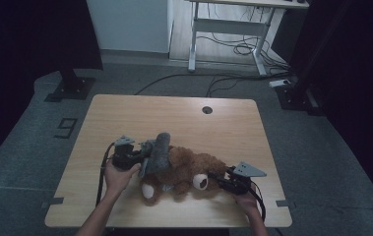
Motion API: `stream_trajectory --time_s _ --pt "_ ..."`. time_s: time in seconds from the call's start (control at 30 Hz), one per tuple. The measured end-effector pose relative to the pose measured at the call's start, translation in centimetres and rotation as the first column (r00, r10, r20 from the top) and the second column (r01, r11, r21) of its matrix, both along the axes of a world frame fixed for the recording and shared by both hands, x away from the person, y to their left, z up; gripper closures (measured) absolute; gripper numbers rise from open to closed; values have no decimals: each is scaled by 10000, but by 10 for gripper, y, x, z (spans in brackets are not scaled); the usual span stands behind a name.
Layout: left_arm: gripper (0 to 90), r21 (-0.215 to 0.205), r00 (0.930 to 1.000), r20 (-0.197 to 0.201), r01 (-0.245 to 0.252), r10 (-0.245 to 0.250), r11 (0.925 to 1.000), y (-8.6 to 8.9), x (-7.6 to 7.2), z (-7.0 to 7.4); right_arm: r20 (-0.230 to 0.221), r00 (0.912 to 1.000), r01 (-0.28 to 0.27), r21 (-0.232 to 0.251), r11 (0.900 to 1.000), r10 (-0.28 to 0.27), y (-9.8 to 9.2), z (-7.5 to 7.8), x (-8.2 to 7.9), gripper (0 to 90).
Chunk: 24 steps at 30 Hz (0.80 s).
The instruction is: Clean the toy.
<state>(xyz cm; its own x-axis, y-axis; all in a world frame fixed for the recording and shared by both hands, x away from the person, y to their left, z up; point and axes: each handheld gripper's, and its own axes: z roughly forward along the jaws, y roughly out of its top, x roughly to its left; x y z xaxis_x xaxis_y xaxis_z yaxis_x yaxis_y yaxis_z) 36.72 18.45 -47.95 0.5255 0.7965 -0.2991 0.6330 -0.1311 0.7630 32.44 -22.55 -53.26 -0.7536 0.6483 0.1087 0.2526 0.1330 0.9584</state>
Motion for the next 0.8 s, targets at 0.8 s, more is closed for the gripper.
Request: stream_trajectory --time_s 0.8 --pt "804 -1516 9677 1623 2178 -1931 9642 -41 -32 80 -159 9999 9 232 9997 -6 -2 -2 2 572"
